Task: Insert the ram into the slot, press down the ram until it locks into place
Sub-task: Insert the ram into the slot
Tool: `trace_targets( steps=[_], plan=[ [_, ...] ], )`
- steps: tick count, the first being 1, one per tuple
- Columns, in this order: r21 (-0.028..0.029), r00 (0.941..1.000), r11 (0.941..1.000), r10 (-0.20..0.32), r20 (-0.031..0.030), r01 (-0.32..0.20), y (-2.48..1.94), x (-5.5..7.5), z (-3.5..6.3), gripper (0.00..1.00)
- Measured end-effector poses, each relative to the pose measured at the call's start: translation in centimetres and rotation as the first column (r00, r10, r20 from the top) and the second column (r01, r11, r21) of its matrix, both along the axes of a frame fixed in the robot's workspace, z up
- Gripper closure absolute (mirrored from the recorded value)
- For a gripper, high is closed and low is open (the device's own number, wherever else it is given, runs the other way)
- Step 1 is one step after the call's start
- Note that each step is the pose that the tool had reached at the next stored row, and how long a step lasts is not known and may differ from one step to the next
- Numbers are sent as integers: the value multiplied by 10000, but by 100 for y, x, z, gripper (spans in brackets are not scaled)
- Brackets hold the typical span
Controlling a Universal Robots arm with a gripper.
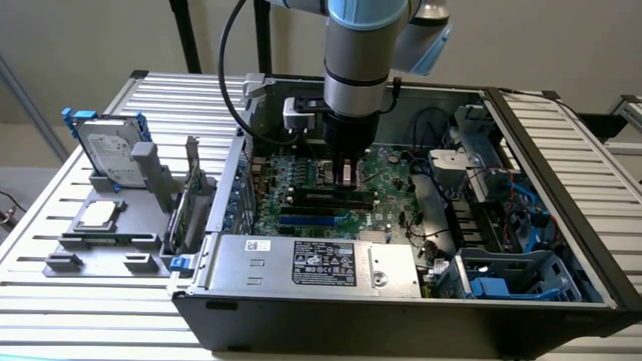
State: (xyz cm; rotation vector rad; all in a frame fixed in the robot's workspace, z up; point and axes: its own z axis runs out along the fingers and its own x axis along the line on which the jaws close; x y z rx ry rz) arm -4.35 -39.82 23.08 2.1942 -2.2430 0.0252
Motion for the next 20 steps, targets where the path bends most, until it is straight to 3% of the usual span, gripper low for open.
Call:
trace_targets(
  steps=[20],
  plan=[
    [1,10000,10000,-24,1,24,21,0,-16,87]
  ],
)
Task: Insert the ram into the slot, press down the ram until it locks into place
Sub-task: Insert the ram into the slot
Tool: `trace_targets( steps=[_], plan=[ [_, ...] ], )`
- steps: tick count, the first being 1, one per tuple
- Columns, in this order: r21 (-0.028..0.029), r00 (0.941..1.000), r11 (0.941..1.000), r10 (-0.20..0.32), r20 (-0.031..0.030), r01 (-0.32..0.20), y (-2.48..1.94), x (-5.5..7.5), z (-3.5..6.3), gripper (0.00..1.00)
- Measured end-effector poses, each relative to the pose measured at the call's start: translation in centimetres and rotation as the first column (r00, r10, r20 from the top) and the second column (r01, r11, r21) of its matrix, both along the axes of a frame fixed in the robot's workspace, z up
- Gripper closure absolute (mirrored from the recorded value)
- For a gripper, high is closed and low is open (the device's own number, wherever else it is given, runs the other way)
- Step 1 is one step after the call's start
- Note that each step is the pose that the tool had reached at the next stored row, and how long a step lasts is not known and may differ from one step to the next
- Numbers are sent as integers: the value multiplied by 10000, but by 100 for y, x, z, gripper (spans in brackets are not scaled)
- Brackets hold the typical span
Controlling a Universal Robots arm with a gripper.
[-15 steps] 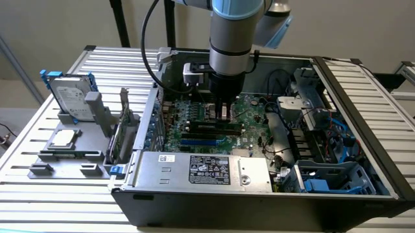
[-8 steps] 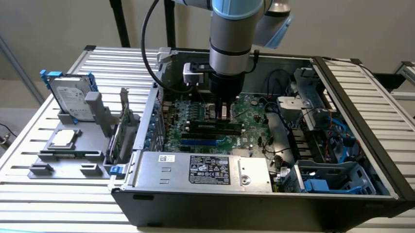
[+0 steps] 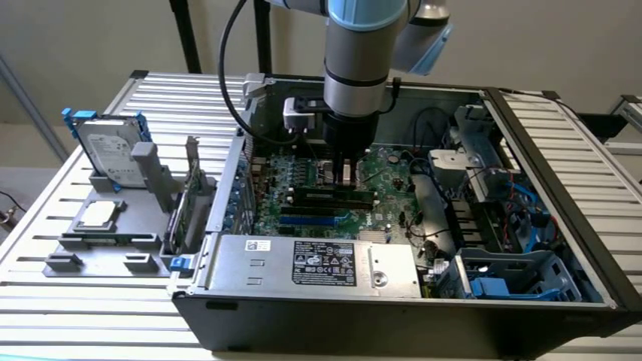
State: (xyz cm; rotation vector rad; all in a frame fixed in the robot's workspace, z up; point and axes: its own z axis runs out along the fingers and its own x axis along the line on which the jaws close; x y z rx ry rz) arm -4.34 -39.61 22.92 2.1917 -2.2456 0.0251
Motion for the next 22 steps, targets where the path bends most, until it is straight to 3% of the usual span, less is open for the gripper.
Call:
trace_targets(
  steps=[11,22],
  plan=[
    [-14,10000,10000,44,-2,-44,4,10,-10,87],
    [-77,10000,9999,91,-3,-91,4,13,-11,87]
  ],
)
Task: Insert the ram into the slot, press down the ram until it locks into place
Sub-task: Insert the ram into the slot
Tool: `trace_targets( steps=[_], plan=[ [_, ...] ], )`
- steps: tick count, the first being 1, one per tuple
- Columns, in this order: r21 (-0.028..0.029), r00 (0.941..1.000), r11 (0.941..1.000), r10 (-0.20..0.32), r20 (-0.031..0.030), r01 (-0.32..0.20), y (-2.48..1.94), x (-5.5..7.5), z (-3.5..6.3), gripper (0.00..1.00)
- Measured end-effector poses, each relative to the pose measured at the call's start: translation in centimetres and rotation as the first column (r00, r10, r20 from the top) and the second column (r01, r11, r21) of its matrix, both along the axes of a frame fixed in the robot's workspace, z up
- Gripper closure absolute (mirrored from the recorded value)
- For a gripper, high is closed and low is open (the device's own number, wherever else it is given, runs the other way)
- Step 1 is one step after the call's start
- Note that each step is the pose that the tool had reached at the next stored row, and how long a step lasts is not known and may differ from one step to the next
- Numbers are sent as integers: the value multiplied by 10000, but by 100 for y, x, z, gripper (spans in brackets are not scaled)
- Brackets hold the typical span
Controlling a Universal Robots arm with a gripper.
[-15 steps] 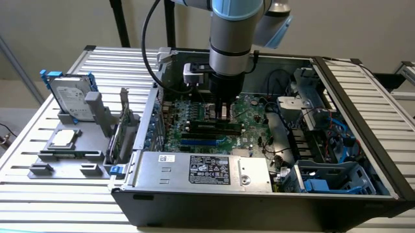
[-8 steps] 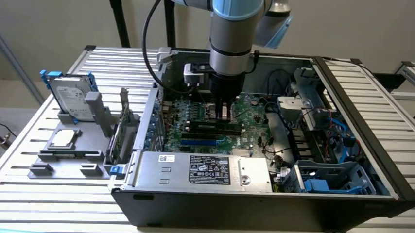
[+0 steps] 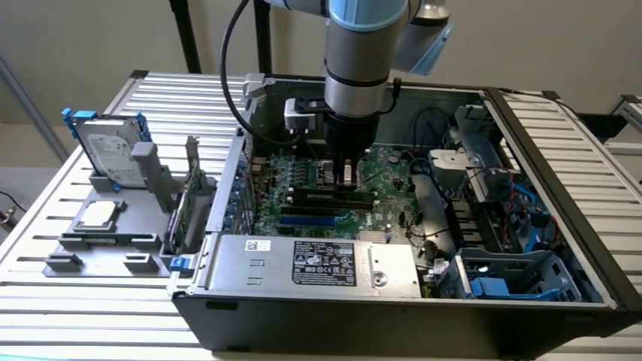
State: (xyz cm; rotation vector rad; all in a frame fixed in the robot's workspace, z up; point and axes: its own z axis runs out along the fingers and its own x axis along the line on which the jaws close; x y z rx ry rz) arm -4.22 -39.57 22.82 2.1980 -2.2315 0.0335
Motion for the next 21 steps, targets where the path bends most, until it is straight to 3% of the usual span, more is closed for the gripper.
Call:
trace_targets(
  steps=[21],
  plan=[
    [0,9999,9999,-150,1,150,0,-5,-7,87]
  ],
)
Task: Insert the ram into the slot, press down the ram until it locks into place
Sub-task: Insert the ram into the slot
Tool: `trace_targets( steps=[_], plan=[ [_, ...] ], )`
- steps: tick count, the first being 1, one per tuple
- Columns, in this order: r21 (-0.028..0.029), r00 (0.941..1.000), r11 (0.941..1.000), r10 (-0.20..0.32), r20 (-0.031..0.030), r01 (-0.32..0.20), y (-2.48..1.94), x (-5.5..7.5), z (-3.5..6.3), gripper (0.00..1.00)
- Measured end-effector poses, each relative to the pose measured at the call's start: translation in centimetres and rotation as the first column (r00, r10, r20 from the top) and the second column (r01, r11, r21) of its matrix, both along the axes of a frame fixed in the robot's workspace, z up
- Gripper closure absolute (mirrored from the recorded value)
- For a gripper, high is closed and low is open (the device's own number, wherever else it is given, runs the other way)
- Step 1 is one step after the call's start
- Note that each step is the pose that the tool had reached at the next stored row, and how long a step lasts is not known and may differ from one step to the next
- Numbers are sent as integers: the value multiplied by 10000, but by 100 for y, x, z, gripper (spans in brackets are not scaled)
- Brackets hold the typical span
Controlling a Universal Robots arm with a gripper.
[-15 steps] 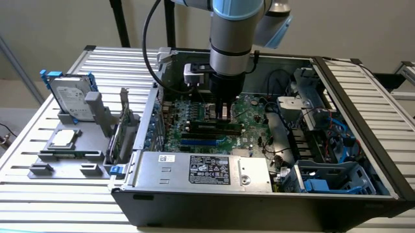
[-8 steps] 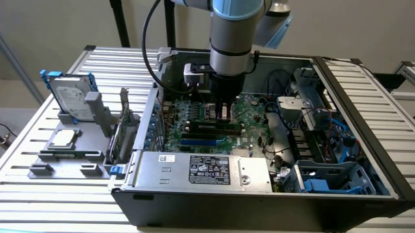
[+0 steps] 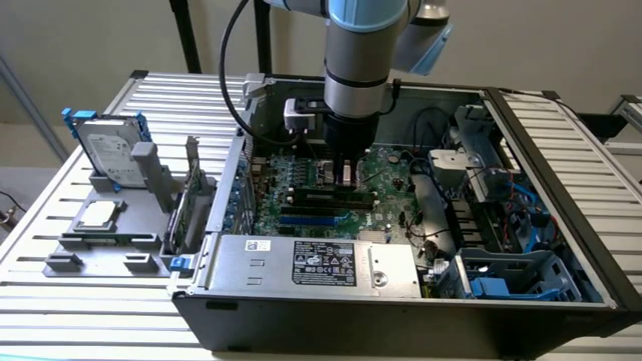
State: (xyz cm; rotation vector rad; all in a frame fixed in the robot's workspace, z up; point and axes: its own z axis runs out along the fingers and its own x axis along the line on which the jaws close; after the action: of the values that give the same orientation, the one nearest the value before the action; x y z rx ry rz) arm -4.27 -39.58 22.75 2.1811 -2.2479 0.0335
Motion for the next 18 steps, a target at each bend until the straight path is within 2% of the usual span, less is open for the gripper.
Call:
trace_targets(
  steps=[10,12,13,14,18],
  plan=[
    [1,10000,10000,-1,1,1,-5,-2,-2,87],
    [1,10000,10000,0,1,0,-6,-1,-2,80],
    [2,10000,10000,0,-1,0,-7,-1,-1,80],
    [6,10000,10000,0,-1,0,-7,-1,-1,73],
    [15,10000,10000,0,0,0,-7,-2,25,73]
  ],
)
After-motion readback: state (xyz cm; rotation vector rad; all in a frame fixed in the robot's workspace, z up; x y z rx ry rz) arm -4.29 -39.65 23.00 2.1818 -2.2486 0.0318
